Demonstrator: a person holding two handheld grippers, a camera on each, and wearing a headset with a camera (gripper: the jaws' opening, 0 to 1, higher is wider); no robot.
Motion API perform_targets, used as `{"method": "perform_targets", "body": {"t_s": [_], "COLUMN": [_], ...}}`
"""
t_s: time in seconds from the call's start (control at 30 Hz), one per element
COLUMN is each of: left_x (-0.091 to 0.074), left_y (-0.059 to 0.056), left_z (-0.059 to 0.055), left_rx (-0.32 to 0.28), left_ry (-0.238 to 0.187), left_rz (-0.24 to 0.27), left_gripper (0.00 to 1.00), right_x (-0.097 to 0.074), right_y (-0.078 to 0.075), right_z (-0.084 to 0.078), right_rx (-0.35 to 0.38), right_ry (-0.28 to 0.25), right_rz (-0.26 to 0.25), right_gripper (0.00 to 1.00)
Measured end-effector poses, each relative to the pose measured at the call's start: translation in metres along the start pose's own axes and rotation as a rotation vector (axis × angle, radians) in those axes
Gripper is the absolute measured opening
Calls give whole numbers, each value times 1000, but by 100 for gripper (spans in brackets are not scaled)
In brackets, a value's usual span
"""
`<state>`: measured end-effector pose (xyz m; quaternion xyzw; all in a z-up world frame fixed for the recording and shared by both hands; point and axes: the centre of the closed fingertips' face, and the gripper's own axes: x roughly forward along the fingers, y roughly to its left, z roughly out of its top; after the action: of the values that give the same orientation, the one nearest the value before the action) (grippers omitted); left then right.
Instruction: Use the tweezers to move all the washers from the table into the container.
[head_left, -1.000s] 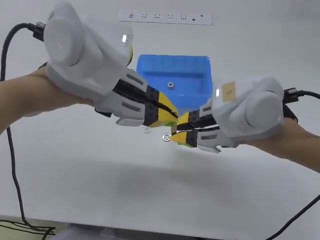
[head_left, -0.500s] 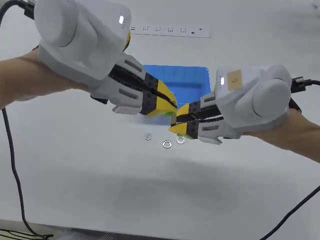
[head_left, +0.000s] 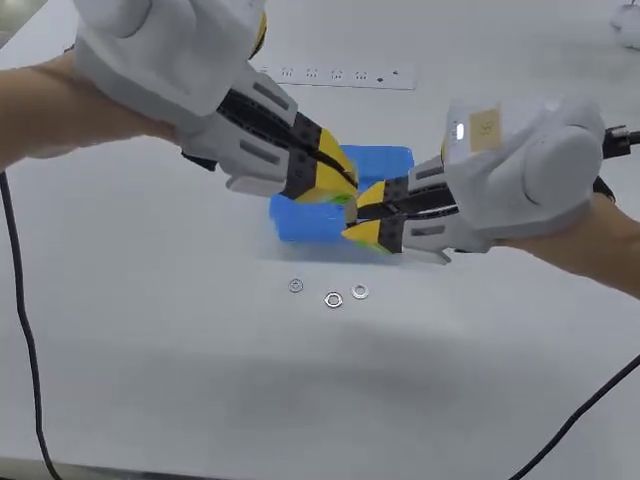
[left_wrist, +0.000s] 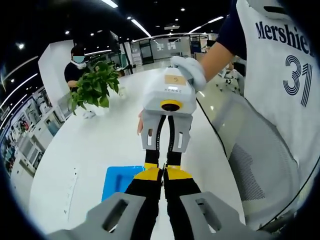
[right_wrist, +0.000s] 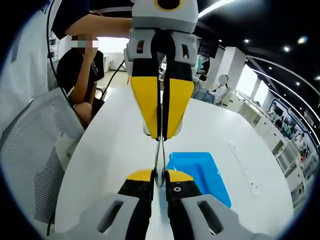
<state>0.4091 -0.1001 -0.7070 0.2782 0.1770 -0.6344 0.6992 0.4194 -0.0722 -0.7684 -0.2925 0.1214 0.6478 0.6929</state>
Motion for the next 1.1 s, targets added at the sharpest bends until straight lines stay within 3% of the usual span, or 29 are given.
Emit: {"method": "perform_targets", "body": {"t_s": [0.27,0.53,0.7,0.9,1.1], "left_x": [-4,-2,4,13,22], "left_y": [27,47,57,70,79], "left_z": [-1,-5,-14,-35,-51], "left_rx": [21,30,23,22,-6], "left_ry": [3,4,11,52,62], "left_rz": [5,20,21,26,21], "left_gripper": [6,6,6,6,6], "right_x": [1,6,14,30,44], "right_y": [-25,-48,-59,-70,-80], "right_z": [3,-3,-12,-29,-49], "right_rx": [-9,-2,-5,8,31], "right_ry": [-14,-18,-6,12,28], "right_rz": [-31,-45,-48,-45,-31], "right_gripper": [10,10,10,10,10]}}
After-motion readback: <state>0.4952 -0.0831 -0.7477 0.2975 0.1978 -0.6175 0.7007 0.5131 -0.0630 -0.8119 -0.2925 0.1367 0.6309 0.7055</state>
